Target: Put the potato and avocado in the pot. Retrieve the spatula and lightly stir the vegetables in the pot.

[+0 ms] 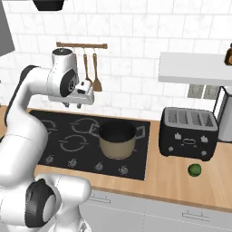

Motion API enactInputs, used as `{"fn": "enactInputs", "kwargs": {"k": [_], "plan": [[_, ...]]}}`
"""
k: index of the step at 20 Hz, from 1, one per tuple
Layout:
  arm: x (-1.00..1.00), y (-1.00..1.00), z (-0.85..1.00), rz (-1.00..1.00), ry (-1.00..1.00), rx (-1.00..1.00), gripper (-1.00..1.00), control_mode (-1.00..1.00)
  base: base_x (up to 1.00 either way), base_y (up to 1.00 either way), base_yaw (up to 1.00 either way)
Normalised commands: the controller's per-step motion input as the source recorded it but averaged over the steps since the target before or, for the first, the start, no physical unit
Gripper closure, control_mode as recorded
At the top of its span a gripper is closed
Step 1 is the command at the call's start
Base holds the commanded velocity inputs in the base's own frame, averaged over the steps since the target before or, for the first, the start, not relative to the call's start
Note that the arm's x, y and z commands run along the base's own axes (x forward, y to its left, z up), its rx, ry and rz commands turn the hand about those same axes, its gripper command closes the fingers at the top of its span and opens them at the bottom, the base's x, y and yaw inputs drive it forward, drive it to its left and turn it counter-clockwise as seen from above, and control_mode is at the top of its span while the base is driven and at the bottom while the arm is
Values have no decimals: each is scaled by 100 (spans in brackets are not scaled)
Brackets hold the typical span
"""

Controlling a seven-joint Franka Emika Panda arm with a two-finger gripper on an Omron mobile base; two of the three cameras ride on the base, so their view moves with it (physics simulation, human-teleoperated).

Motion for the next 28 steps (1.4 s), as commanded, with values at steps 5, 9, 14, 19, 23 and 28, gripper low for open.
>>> {"fn": "enactInputs", "kwargs": {"k": [5, 9, 14, 19, 23, 28], "plan": [[-21, -5, 0, 0, -6, 0, -100, -100, 0, 0, 0], [-49, -53, 0, -7, -20, 0, -100, -100, 0, 0, 0], [-31, -97, 0, -12, -11, 0, -100, -100, 0, 0, 0], [-1, -100, -3, -18, 0, 0, -100, -100, 0, 0, 0], [4, -100, -9, -24, 6, 0, -100, -100, 0, 0, 0], [12, -100, -18, -26, 13, 0, -100, -100, 0, 0, 0]]}}
